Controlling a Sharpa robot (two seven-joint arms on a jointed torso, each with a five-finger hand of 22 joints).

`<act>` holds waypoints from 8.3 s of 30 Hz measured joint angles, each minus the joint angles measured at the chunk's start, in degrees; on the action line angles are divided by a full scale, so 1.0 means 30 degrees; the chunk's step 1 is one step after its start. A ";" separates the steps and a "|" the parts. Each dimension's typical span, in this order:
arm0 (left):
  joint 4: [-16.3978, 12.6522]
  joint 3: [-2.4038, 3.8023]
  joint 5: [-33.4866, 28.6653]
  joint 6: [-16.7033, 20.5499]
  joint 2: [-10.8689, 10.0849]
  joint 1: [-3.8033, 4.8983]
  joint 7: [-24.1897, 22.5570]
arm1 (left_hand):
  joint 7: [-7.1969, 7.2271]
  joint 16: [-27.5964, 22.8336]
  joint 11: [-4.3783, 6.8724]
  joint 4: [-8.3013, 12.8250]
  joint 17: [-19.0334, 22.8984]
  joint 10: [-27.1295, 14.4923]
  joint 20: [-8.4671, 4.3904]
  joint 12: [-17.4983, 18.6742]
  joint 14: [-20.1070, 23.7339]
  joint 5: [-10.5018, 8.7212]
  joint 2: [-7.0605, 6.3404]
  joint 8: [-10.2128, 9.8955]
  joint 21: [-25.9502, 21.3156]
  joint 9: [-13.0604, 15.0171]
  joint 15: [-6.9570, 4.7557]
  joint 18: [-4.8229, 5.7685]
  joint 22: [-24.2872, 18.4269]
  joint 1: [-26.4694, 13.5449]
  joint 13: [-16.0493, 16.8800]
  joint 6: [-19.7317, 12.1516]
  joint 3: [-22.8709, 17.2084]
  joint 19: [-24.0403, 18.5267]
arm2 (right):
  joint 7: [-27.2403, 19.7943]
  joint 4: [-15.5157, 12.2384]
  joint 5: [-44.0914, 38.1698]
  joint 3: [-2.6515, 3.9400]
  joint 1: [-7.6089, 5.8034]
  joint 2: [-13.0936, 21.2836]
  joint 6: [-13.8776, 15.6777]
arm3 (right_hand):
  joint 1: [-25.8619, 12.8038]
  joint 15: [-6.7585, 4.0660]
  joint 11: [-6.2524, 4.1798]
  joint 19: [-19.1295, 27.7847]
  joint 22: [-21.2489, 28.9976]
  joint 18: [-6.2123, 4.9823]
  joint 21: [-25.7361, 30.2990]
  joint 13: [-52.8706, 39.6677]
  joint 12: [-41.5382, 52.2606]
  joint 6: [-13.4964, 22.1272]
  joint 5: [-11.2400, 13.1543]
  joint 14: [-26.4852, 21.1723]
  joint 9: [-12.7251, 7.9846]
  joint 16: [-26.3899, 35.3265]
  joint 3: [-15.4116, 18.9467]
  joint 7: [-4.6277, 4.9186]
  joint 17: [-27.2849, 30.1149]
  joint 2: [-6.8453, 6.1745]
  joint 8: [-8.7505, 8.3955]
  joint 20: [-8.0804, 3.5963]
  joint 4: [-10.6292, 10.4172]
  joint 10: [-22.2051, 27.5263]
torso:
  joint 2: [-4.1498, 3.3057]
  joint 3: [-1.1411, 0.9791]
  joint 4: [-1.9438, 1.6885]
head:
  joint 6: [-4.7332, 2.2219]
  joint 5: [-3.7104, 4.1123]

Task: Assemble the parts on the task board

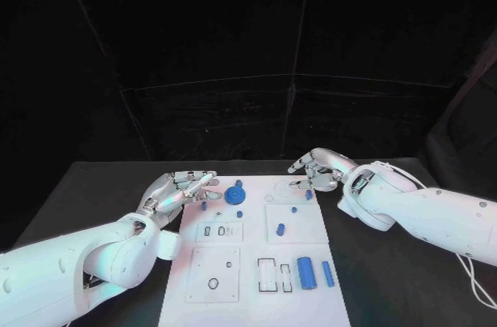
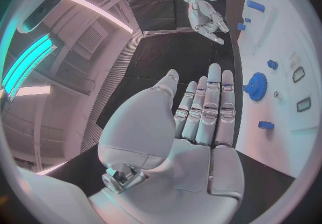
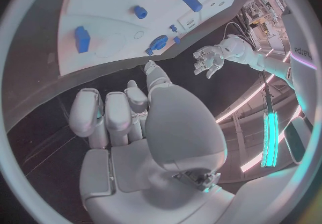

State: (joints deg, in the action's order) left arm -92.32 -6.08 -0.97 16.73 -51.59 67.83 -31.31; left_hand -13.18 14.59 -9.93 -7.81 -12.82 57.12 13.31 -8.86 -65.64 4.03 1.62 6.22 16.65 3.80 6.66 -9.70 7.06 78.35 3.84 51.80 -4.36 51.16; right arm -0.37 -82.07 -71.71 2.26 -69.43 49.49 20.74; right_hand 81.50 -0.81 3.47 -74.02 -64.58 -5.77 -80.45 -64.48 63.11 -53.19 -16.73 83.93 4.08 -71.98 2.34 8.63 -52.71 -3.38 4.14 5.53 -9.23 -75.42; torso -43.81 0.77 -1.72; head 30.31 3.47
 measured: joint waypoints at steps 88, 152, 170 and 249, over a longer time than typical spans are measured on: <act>0.0468 -0.0003 0.0004 -0.0140 0.0222 -0.0041 0.0014 | 0.0000 0.0000 0.0000 -0.0001 -0.0048 0.0000 0.0000 -0.0001 0.0000 0.0000 0.0000 0.0002 -0.0136 0.0001 0.0000 0.0000 -0.0042 0.0000 0.0006 0.0000 -0.0001 0.0000 | -0.1996 0.3439 0.0920 -0.0013 0.1905 -0.0723 -0.0155 | 0.1100 -0.0482 -0.0647 -0.0375 -0.0784 0.0002 -0.0157 -0.1066 0.0940 -0.2458 0.2036 0.0065 0.0163 -0.0190 -0.1682 -0.0418 -0.0605 0.1716 0.1259 -0.0459 0.1346 -0.0661 | 0.0112 -0.0134 0.0154 | 0.0396 0.0355; 0.0766 0.0003 -0.0551 -0.0464 0.0352 0.0106 0.0362 | 0.0000 -0.0153 0.0001 0.0053 -0.0080 0.0001 0.0000 0.0072 0.0211 0.0000 0.0000 -0.0075 -0.0223 0.0001 0.0068 0.0000 -0.0121 0.0000 0.0006 -0.0001 0.0054 0.0000 | 0.4956 -0.0017 -0.5328 -0.0761 0.2228 -0.6624 -0.1473 | 0.0579 -0.0543 -0.0677 -0.0307 -0.0522 0.0001 -0.0156 -0.0148 -0.0156 -0.2460 0.2162 -0.0006 0.0072 -0.0113 -0.2472 -0.0427 -0.0302 0.1533 0.0881 -0.0522 0.1450 -0.0204 | 0.0604 0.0320 -0.0445 | 0.1538 -0.0743; 0.0814 0.0003 -0.0564 -0.0522 0.0363 0.0109 0.0390 | 0.0000 -0.0223 0.0001 0.0052 -0.0099 0.0001 0.0000 0.0072 0.0210 0.0000 0.0000 -0.0075 -0.0223 0.0001 0.0069 0.0000 -0.0117 0.0000 0.0006 0.0000 0.0053 0.0000 | 0.5002 -0.0161 -0.5967 -0.0696 0.2254 -0.6543 -0.2138 | 0.0470 -0.0543 -0.0611 -0.0307 -0.0483 0.0001 -0.0156 -0.0010 -0.0300 -0.2522 0.2168 -0.0005 -0.0006 -0.0115 -0.2522 -0.0477 -0.0233 0.1425 0.0861 -0.0521 0.1495 -0.0139 | 0.0634 0.0298 -0.0425 | 0.1653 -0.0804; 0.1548 -0.0015 0.3480 -0.0821 0.0149 0.0467 0.5048 | 0.1707 1.0743 0.2029 -0.0562 -0.9619 0.5082 -0.2561 -0.3129 -0.6042 0.0000 -0.0112 0.0812 0.5261 0.0316 -0.2352 0.0004 0.2625 -0.1696 0.2241 0.2523 0.1250 0.6056 | 0.0604 -0.3291 -0.1695 -0.0735 0.1020 -0.1420 0.2068 | 0.1273 -0.0121 -0.0108 0.4338 0.7048 -0.0904 0.4274 0.6490 -0.7161 -0.0561 0.2166 -0.1964 0.0100 0.6803 0.0964 -0.0130 0.8750 0.0742 0.0426 -0.0080 -0.1222 0.3863 | 0.1066 0.0148 -0.0212 | 0.1611 -0.0742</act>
State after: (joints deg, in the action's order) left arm -87.67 -6.12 9.47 14.26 -51.15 69.23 -16.17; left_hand -8.06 46.82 -3.84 -9.50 -41.67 72.37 5.63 -18.24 -83.77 4.03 1.28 8.66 32.43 4.75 -0.40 -9.69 14.94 73.26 10.56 59.37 -0.61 69.33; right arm 1.45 -91.94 -76.79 0.05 -66.37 45.23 26.95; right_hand 85.32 -1.18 3.15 -61.01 -43.44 -8.49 -67.63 -45.01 41.62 -54.87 -10.23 78.04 4.38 -51.57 5.24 8.24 -26.46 -1.15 5.42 5.29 -12.90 -63.83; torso -40.61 1.22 -2.36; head 35.14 1.25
